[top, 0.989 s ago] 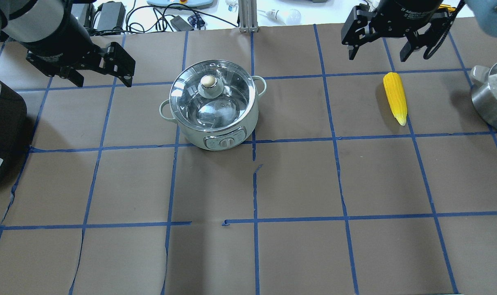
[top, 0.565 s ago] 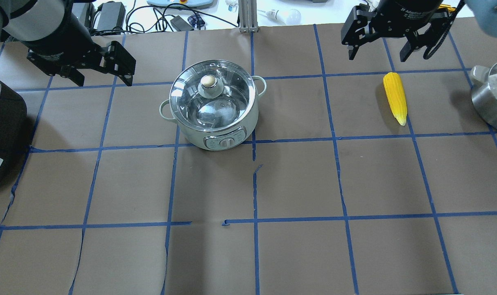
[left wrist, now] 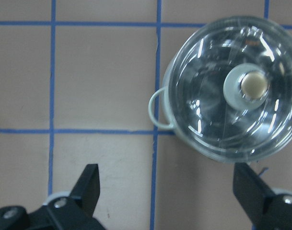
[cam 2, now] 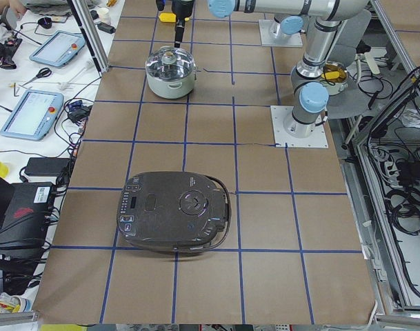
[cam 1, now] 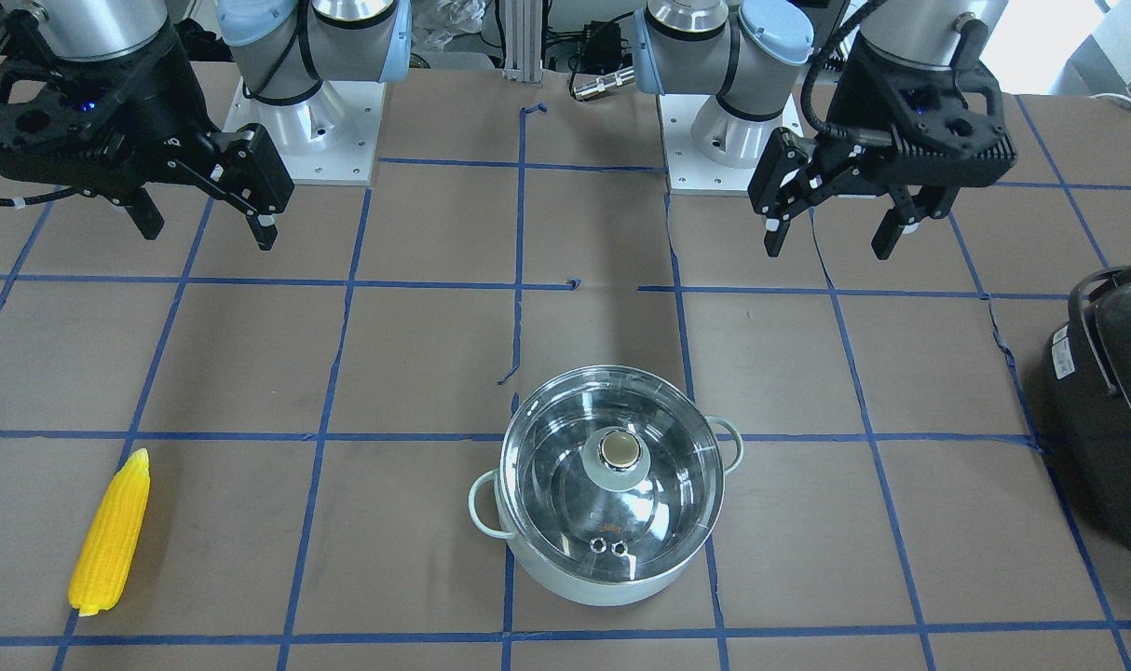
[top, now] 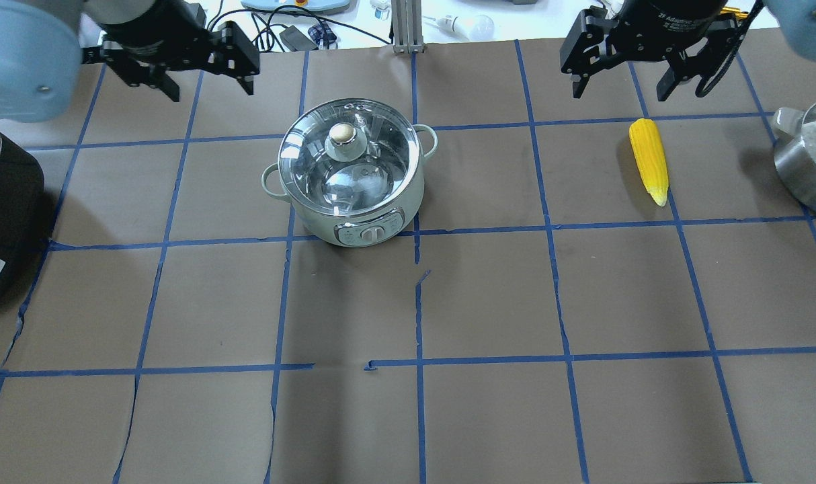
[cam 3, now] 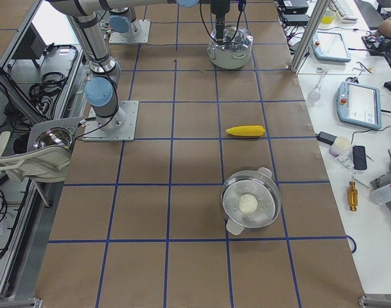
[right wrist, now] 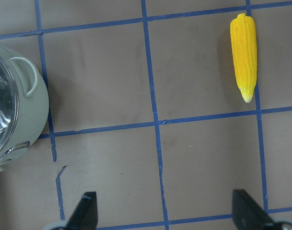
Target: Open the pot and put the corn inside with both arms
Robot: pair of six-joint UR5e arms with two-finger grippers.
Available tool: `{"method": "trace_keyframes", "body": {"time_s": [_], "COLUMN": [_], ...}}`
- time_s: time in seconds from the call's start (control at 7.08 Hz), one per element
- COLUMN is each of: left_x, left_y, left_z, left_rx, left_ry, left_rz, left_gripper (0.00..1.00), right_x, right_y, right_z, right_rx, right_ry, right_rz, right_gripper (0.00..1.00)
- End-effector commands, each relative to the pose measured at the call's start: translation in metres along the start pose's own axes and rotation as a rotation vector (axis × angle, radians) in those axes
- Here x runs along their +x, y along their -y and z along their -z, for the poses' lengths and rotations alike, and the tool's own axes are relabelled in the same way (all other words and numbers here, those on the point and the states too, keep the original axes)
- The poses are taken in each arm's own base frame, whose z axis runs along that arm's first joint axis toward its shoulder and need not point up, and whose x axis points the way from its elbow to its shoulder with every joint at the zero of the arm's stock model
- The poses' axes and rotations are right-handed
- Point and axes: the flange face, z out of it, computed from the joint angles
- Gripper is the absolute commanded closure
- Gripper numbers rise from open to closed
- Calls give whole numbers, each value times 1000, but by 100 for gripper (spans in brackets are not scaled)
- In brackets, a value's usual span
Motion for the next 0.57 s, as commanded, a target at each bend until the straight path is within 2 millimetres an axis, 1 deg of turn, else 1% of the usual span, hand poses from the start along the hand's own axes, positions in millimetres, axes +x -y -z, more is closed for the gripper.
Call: {"method": "trace_keyframes", "body": {"time_s": [0.0, 0.14, 0.28, 0.42], "left_x": [60, 72, 74, 75], "left_y": [23, 29, 33, 34], "left_z": [-81, -117, -139, -146], "left_rx": [-24, -38, -46, -53], "left_ry": [-19, -20, -20, -25], "left_rz": [40, 16, -68, -69], "left_gripper": [0, 0, 0, 0], "right_x": [0, 0, 0, 0], "right_y": [-1, -1, -1, -2], "right_z": [0, 0, 0, -1], "right_rx": [-2, -2, -2, -3], "right_ry": [-1, -1, -1, -2], "right_rz": [0, 0, 0, -2], "right_gripper": [0, 0, 0, 0]}}
